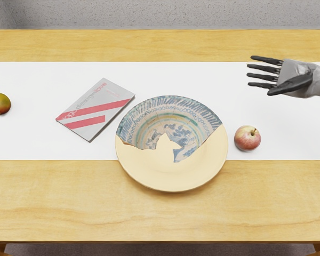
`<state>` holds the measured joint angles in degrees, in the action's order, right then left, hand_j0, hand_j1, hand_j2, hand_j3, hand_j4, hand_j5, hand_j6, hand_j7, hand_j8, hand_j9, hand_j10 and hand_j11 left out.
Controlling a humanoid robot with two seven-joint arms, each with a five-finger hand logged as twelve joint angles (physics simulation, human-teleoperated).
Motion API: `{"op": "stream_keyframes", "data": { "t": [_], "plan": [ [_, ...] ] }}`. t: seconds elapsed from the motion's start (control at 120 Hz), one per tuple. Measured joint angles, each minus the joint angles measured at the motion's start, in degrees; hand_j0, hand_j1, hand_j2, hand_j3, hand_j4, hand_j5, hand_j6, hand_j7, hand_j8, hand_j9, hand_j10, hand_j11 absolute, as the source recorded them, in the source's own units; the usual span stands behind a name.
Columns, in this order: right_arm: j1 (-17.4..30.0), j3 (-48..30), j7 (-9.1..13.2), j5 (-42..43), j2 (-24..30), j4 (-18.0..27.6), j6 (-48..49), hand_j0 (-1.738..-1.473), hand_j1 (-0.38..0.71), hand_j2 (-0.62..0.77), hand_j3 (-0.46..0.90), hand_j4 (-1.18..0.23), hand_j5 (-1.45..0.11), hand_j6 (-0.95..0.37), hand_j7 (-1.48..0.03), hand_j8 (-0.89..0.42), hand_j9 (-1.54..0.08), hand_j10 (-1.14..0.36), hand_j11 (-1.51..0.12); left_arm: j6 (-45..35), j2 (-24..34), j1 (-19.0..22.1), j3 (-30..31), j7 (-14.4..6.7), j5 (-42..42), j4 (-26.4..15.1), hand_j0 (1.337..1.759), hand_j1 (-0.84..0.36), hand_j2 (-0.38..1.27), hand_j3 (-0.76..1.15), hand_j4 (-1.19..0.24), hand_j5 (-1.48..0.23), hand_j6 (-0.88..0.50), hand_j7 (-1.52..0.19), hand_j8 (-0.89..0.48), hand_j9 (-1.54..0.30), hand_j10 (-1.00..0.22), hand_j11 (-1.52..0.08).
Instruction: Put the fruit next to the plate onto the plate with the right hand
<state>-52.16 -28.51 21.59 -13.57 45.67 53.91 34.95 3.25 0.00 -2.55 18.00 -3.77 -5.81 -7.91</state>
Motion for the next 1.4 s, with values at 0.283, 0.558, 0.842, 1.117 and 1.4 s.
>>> {"op": "stream_keyframes", "data": {
  "t": [0.283, 0.558, 0.842, 1.117, 1.4],
  "plan": [
    [-0.1, -5.8, -2.8, 13.2, 0.6, 1.1, 0.1, -1.658, -0.31, -0.01, 0.00, -0.03, -0.04, -0.03, -0.04, -0.03, -0.04, -0.03, -0.04, 0.0, 0.0, 0.0, 0.0, 0.0, 0.0, 0.0, 1.658, 0.06, 0.05, 0.00, -0.25, -0.32, -0.25, -0.32, -0.25, -0.32, -0.25, -0.32],
    [2.3, -11.2, -5.9, 48.3, 11.6, 26.7, 0.1, -1.658, -0.31, -0.01, 0.00, -0.04, -0.04, -0.04, -0.04, -0.04, -0.04, -0.03, -0.04, 0.0, 0.0, 0.0, 0.0, 0.0, 0.0, 0.0, 1.658, 0.06, 0.05, 0.00, -0.25, -0.32, -0.25, -0.32, -0.25, -0.32, -0.25, -0.32],
    [7.2, -10.1, -9.3, 57.4, 13.0, 32.0, -4.0, -1.658, -0.31, -0.01, 0.00, -0.04, -0.05, -0.04, -0.05, -0.04, -0.05, -0.04, -0.05, 0.0, 0.0, 0.0, 0.0, 0.0, 0.0, 0.0, 1.658, 0.06, 0.05, 0.00, -0.25, -0.32, -0.25, -0.32, -0.25, -0.32, -0.24, -0.32],
    [11.6, -7.1, -11.9, 69.6, 9.4, 33.4, -22.1, -1.658, -0.30, -0.01, 0.00, -0.05, -0.06, -0.05, -0.06, -0.05, -0.06, -0.05, -0.06, 0.0, 0.0, 0.0, 0.0, 0.0, 0.0, 0.0, 1.658, 0.06, 0.05, 0.00, -0.25, -0.32, -0.25, -0.32, -0.25, -0.32, -0.25, -0.32],
    [17.3, -5.3, -13.2, 78.2, 6.4, 36.7, -32.5, -1.658, -0.28, -0.01, 0.00, -0.06, -0.08, -0.07, -0.08, -0.07, -0.08, -0.06, -0.08, 0.0, 0.0, 0.0, 0.0, 0.0, 0.0, 0.0, 1.658, 0.06, 0.05, 0.00, -0.25, -0.32, -0.25, -0.32, -0.25, -0.32, -0.24, -0.32]
  ]
}}
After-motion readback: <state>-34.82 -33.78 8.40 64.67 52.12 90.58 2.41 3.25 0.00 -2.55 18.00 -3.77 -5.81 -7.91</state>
